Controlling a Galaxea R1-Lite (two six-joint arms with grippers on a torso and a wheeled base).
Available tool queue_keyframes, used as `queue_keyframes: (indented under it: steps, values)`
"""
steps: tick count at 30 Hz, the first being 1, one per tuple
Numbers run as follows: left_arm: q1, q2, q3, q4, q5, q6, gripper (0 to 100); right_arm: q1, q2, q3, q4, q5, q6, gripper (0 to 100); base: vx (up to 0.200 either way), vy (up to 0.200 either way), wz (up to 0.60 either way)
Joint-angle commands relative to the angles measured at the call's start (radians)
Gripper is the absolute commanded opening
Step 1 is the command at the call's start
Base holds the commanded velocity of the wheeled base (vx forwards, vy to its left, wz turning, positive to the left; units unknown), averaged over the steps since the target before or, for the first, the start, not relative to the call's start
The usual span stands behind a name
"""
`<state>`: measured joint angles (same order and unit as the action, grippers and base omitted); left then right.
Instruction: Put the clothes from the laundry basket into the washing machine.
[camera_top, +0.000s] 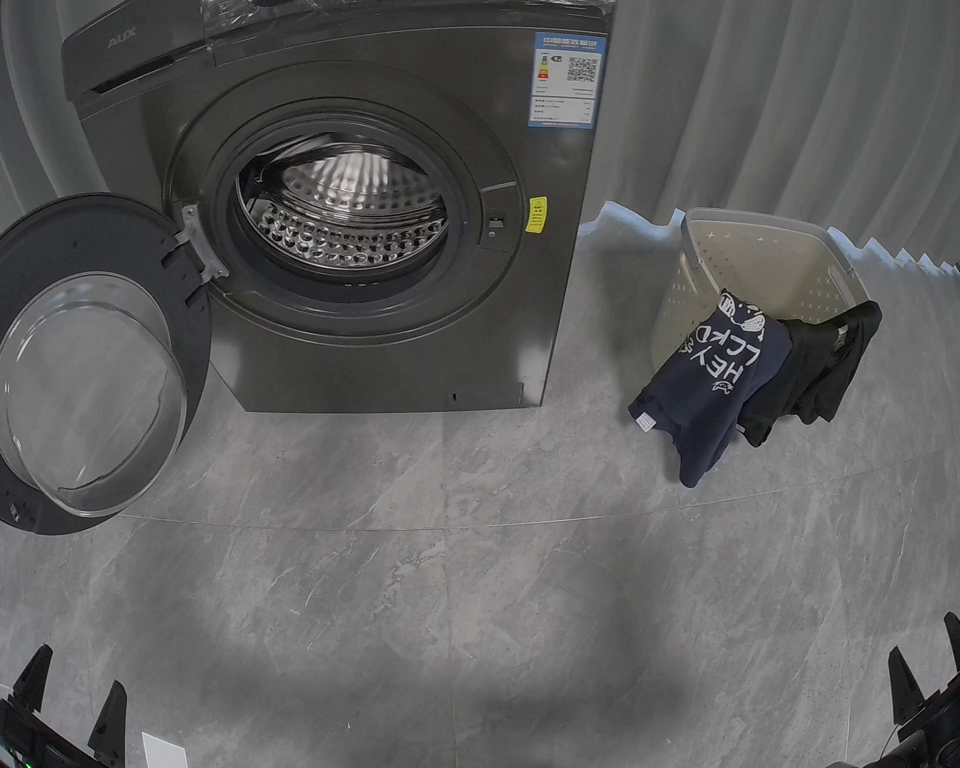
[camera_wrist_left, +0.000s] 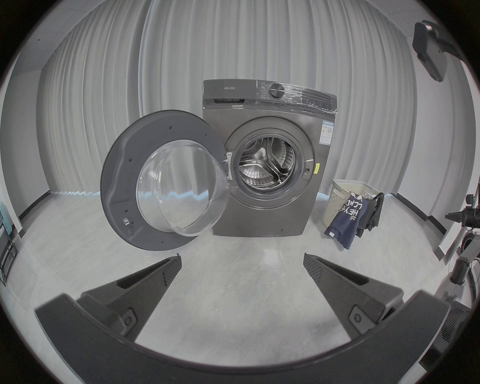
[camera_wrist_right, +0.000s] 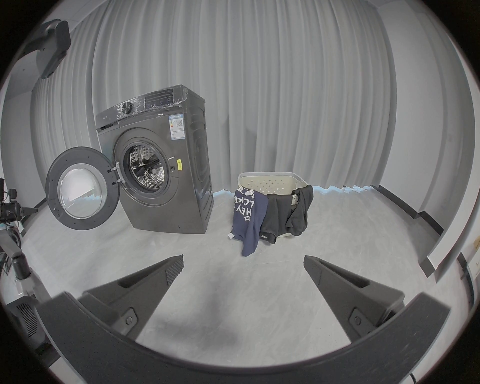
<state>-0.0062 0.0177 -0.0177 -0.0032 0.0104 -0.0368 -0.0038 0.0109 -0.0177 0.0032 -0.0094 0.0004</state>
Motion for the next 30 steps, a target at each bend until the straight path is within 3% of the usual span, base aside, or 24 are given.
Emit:
queue_keyframes:
  steps: [1, 16, 22, 30]
  values:
    - [0.0, -0.015, 0.018, 0.0, 0.0, 0.002, 100, -0.001, -0.011, 0.016, 0.0, 0.0, 0.0, 100, 0.2, 0.0, 0.0]
    - [0.0, -0.015, 0.018, 0.0, 0.0, -0.003, 100, -0.001, -0.011, 0.016, 0.0, 0.0, 0.0, 100, 0.2, 0.0, 0.0]
    - [0.0, -0.015, 0.018, 0.0, 0.002, -0.005, 100, -0.001, -0.011, 0.016, 0.0, 0.0, -0.002, 100, 0.0, 0.0, 0.0]
    - [0.0, -0.015, 0.018, 0.0, 0.002, -0.006, 100, -0.001, -0.011, 0.016, 0.0, 0.0, -0.002, 100, 0.0, -0.2, 0.0]
